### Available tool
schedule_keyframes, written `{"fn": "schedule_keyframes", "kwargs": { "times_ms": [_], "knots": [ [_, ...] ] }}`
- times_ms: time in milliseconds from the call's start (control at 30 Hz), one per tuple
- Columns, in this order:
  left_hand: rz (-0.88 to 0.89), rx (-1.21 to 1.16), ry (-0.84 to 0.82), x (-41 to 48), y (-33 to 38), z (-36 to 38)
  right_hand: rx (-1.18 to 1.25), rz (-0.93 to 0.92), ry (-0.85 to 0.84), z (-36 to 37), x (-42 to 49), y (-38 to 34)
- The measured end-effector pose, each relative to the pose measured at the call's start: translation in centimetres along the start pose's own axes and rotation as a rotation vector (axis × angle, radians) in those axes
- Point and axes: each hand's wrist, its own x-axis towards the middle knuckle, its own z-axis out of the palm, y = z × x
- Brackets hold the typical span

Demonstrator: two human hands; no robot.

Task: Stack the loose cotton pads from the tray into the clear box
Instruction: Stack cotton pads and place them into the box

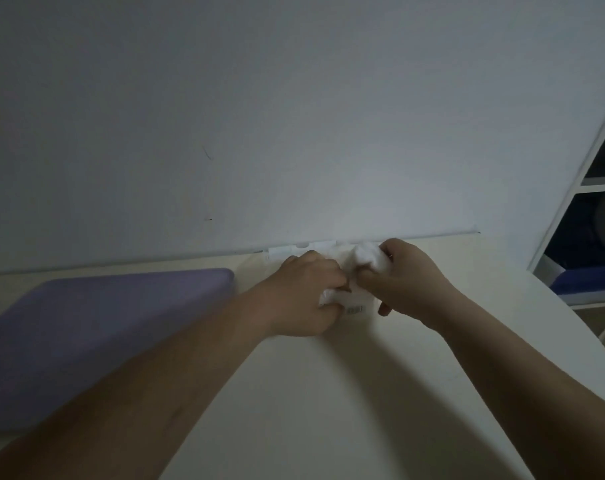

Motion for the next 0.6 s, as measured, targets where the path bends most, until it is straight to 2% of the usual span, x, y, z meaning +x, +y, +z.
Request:
{"fn": "schedule_keyframes", "kwargs": {
  "times_ms": [67, 167, 333, 500, 600],
  "knots": [
    [0.002, -0.088, 0.024, -0.6, -1.0, 0.0, -0.225, -0.022, 0.02, 0.2, -0.1, -0.4],
    [-0.031, -0.186, 0.037, -1.0, -1.0, 0.0, -0.413, -0.088, 0.033, 0.4, 0.5, -1.4],
    [-0.08, -0.33, 0.071, -1.0, -1.0, 1.1, -0.725, -0.108, -0.094, 1.1, 1.9, -3.8],
    [-0.071, -0.388, 0.112, -1.1, -1.1, 0.7, -0.589, 0.0, -0.312, -0.1, 2.1, -5.0],
    [-0.096, -0.471, 0.144, -1.2, -1.6, 1.4, -0.551, -0.018, -0.296, -0.1, 2.0, -4.7]
  ]
}}
